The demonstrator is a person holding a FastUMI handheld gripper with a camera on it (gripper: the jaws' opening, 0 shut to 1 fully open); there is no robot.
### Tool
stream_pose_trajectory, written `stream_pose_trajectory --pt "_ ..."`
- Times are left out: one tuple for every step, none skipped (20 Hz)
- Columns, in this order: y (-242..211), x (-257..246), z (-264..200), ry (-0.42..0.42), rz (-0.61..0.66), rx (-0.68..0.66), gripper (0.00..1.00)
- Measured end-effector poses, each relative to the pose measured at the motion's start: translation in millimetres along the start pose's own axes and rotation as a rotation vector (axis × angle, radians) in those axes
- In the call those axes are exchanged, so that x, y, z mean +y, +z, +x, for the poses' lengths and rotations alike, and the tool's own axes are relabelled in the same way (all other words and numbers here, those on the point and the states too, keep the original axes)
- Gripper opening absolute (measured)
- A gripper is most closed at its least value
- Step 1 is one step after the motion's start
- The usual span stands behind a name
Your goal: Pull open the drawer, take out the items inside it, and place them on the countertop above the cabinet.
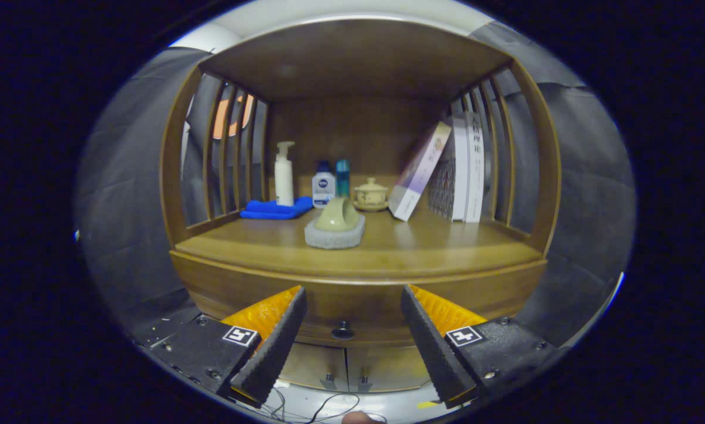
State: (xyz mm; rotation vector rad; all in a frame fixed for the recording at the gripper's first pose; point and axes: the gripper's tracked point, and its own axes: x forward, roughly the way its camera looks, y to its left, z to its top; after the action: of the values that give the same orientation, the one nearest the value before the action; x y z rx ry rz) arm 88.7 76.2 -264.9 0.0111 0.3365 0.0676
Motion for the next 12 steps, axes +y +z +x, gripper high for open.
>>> stream_pose_trajectory --pt "19 4 -14 0.023 -0.010 -0.025 1.00" --pt "38 7 -30 0.048 -0.018 -0.057 1.00" --pt "58 10 -43 0.064 -0.023 -0.082 1.00" --pt "72 10 -54 0.080 -0.024 -0.107 1.00" --pt "90 10 -67 0.092 -0.018 -0.134 1.00" --pt "110 13 -78 0.111 -0.012 -0.165 1.00" --pt "128 11 -91 0.122 -0.011 -0.189 1.00" --pt "146 12 -102 0.134 -0.015 -0.218 1.00" --pt "162 9 -114 0.135 -0.024 -0.236 1.00" --pt "176 8 -125 0.141 -0.034 -0.255 1.00" --pt "188 8 -135 0.144 -0.047 -0.267 1.00" --pt "200 7 -145 0.144 -0.055 -0.285 1.00"
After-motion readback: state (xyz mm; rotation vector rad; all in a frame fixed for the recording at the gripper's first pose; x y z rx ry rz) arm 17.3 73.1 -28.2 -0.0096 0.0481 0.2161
